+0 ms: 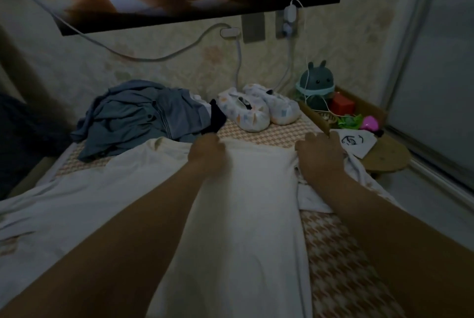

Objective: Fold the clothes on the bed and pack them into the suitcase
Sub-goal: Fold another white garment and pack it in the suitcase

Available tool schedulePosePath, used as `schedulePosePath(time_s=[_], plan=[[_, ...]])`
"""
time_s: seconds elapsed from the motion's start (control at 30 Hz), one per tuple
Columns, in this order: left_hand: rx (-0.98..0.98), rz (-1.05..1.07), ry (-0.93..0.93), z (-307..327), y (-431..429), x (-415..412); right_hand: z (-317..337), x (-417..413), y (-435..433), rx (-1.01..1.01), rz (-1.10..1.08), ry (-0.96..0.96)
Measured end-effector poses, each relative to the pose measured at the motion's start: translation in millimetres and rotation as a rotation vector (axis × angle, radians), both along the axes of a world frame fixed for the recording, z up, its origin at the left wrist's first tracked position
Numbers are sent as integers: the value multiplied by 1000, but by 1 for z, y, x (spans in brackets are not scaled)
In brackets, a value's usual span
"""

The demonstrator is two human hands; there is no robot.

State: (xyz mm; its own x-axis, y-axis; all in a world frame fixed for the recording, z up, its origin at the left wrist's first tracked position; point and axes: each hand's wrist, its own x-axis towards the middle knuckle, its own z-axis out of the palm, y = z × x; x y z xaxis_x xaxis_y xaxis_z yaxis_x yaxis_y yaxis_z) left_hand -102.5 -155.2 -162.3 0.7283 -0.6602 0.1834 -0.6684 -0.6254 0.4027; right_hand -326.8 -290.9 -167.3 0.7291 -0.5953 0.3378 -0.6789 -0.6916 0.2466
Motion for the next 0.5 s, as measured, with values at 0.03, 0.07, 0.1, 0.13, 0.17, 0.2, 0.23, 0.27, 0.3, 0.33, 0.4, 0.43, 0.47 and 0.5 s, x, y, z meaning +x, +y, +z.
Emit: schedulePosePath(time_s=[0.03, 0.07, 0.1, 0.13, 0.17, 0.2, 0.23, 0.27, 0.3, 0.33, 0.4, 0.43, 0.47, 0.5], plan=[[-115, 20, -29, 4, -5, -1, 0, 0, -1, -21, -21, 34], [-189, 24, -50, 4, -11, -1, -1, 3, -1, -37, -34, 58], [-203, 7, -47, 3, -14, -4, -1, 6, 2, -54, -54, 83], [-172, -30, -17, -3, -14, -6, -2, 10, 5, -66, -55, 77], [-119, -77, 21, -10, -11, -10, -3, 16, 7, -73, 3, 4], [-64, -128, 76, -16, -7, -14, -3, 20, 11, -47, 101, -94], [-47, -173, 107, -20, 0, -17, -5, 23, 14, 17, 238, -180], [-45, -209, 97, -22, 7, -19, -6, 26, 21, 132, 373, -209], [-41, -241, 51, -24, 17, -19, -10, 29, 27, 259, 448, -181], [-18, -264, -6, -24, 28, -20, -12, 29, 36, 390, 458, -69], [51, -299, -97, -22, 57, -26, -17, 25, 51, 533, 389, 217], [98, -314, -123, -22, 73, -29, -19, 23, 56, 533, 350, 302], [143, -321, -139, -20, 89, -33, -19, 23, 61, 513, 316, 328], [180, -323, -154, -18, 106, -36, -17, 23, 67, 483, 282, 332]])
